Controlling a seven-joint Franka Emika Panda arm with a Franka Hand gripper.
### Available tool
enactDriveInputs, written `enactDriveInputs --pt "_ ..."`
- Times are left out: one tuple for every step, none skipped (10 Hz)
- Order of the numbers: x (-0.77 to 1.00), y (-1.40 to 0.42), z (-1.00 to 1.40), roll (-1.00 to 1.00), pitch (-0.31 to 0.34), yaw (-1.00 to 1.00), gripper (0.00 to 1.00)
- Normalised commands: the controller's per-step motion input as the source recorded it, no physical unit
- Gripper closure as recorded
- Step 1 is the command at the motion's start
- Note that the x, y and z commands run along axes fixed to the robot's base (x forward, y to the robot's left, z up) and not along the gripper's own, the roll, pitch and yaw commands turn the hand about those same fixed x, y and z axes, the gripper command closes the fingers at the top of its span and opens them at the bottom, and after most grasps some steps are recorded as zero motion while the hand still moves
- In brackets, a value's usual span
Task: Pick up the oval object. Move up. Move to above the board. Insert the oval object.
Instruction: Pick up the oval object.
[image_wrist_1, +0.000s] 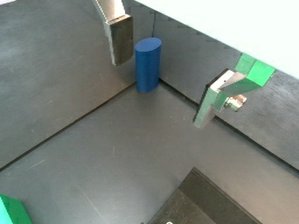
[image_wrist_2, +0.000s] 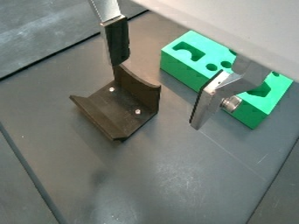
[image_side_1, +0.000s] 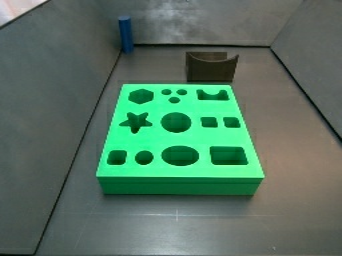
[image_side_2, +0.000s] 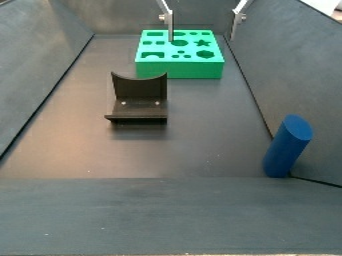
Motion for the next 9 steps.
enactDriveInputs --pt "-0.21 0.26 0.05 -0.06 -0.004 -0.01 0.00" --pt "-0.49 0.44 -0.11 0.00 -0.163 -0.01 0.00" --pt "-0.61 0.56 -0.31 0.00 -0.237 0.00 0.00" --pt "-0.70 0.51 -0.32 0.02 -0.274 0.00 0.00" --pt "-0.69 0.51 -0.36 0.02 -0.290 0.00 0.00" --pt "-0.75 0.52 -0.39 0.06 -0.299 0.00 0.00" --pt "-0.77 0.57 -0.38 0.05 -0.271 0.00 0.00" --pt "-0.58 0.39 -0.22 0.00 -0.247 0.00 0.00" --pt "0.00 0.05 0.00 0.00 0.000 0.00 0.00"
